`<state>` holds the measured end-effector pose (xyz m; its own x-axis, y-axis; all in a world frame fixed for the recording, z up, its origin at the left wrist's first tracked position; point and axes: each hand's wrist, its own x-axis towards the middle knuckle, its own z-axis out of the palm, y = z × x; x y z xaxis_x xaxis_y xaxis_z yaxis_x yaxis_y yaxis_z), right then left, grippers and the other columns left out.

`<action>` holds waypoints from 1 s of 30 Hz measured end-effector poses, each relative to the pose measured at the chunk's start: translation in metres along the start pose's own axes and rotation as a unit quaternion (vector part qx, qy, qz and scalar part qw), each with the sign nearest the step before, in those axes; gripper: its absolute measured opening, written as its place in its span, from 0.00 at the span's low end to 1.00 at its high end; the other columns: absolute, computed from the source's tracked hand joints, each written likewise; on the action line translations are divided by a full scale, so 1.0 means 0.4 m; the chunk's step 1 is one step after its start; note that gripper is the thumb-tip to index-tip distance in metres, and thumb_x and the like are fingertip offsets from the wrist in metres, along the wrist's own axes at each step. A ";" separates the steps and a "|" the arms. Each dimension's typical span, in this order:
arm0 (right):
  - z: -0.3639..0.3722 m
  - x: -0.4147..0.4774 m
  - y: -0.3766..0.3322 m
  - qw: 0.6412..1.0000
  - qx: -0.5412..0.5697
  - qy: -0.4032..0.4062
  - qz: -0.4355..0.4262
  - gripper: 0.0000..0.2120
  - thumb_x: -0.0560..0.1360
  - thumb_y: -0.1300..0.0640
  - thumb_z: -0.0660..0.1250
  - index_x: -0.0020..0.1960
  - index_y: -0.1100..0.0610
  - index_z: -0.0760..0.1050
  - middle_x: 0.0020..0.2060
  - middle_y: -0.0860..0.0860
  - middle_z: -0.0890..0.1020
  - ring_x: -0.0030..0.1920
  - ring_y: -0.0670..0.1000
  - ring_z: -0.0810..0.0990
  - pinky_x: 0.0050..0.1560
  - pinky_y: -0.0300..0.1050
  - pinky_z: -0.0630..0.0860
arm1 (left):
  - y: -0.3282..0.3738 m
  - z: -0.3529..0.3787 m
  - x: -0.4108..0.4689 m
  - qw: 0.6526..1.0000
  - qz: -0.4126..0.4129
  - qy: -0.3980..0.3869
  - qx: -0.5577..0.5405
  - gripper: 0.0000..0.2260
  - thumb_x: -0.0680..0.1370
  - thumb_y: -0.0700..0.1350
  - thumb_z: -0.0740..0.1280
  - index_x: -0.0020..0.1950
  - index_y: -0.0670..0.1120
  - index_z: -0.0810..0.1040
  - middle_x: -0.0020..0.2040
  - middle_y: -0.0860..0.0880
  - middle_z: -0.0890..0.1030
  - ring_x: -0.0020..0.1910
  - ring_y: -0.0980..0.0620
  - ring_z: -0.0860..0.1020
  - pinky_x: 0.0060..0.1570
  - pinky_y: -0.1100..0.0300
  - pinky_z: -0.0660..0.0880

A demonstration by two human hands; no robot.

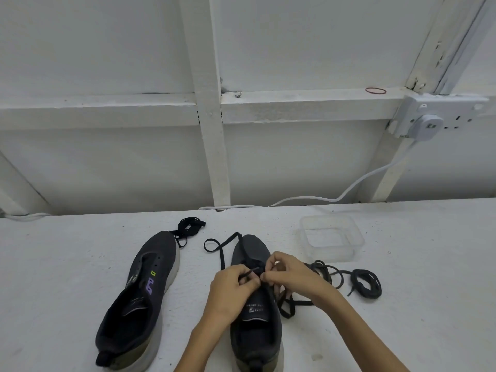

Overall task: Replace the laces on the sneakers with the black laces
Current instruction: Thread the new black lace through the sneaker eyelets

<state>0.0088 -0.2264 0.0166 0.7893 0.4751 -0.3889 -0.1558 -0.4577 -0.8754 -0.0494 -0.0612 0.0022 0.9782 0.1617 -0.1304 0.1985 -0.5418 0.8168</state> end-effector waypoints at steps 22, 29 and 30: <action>0.046 0.014 -0.037 0.970 -0.208 0.080 -0.101 0.05 0.72 0.58 0.71 0.44 0.54 0.85 0.34 0.45 0.81 0.36 0.42 0.78 0.41 0.39 0.75 | -0.064 -0.100 -0.011 0.993 0.012 -0.006 -0.121 0.08 0.80 0.41 0.66 0.50 0.50 0.84 0.37 0.57 0.82 0.33 0.60 0.73 0.38 0.70 0.70; 0.070 0.032 -0.035 0.978 -0.178 0.089 -0.062 0.04 0.69 0.57 0.73 0.41 0.51 0.86 0.35 0.46 0.85 0.39 0.44 0.82 0.45 0.44 0.80 | -0.068 -0.085 -0.020 0.997 0.026 0.015 -0.066 0.10 0.74 0.38 0.73 0.44 0.54 0.85 0.39 0.57 0.85 0.30 0.59 0.79 0.39 0.68 0.75; 0.070 0.032 -0.032 0.981 -0.162 0.089 -0.063 0.03 0.69 0.56 0.74 0.41 0.50 0.86 0.35 0.46 0.85 0.38 0.43 0.82 0.44 0.44 0.79 | -0.064 -0.085 -0.021 0.998 0.025 0.019 -0.060 0.08 0.73 0.39 0.74 0.43 0.53 0.85 0.38 0.57 0.85 0.30 0.60 0.78 0.38 0.69 0.75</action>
<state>0.0042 -0.1934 0.0149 0.8860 0.4172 -0.2024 0.1233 -0.6327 -0.7646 -0.0649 -0.0206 0.0017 0.9834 0.1682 -0.0679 0.1376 -0.4477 0.8835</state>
